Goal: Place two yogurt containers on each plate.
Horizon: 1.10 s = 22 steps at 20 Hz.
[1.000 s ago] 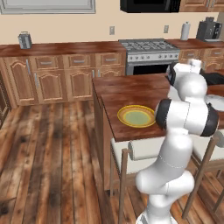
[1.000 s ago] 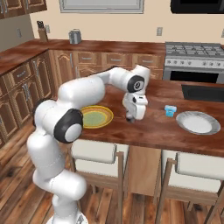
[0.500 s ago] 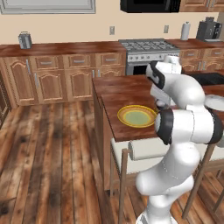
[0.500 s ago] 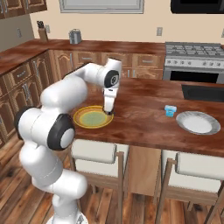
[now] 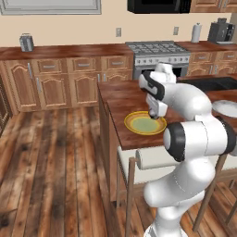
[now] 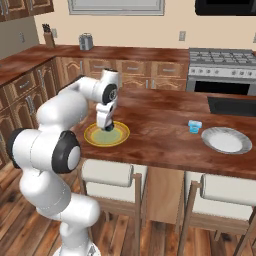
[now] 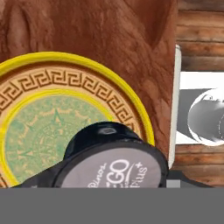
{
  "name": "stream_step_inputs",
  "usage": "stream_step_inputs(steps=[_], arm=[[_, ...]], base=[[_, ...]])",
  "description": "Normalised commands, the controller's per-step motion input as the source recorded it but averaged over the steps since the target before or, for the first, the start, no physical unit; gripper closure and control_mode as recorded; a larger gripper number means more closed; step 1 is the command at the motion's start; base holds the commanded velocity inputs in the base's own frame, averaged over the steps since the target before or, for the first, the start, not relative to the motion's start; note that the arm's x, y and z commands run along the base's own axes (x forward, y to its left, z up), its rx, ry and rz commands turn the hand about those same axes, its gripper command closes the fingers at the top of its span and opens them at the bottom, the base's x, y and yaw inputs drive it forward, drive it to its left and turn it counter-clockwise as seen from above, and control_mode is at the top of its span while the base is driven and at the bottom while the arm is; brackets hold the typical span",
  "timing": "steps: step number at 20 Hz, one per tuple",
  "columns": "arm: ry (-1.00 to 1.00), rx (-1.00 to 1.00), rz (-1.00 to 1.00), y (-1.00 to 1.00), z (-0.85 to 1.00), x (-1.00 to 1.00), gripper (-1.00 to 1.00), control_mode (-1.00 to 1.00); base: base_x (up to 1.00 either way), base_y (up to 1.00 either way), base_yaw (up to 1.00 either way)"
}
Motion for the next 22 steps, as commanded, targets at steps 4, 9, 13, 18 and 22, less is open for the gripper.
stream_step_inputs(steps=[4,9,13,18,22], arm=[[-0.11,0.02,0.00,0.04,-0.32,0.23,1.00,-1.00],[-0.05,0.00,0.00,0.05,-0.32,0.27,1.00,-1.00],[-0.06,0.00,0.00,0.10,-0.28,0.27,1.00,-1.00],[0.00,0.00,0.00,0.19,-0.13,0.25,-1.00,-1.00],[0.00,0.00,0.00,0.18,0.00,0.13,-1.00,-1.00]], base=[[0.00,0.00,0.00],[0.00,0.00,0.00],[0.00,0.00,0.00],[0.00,0.00,0.00],[0.00,0.00,0.00]])
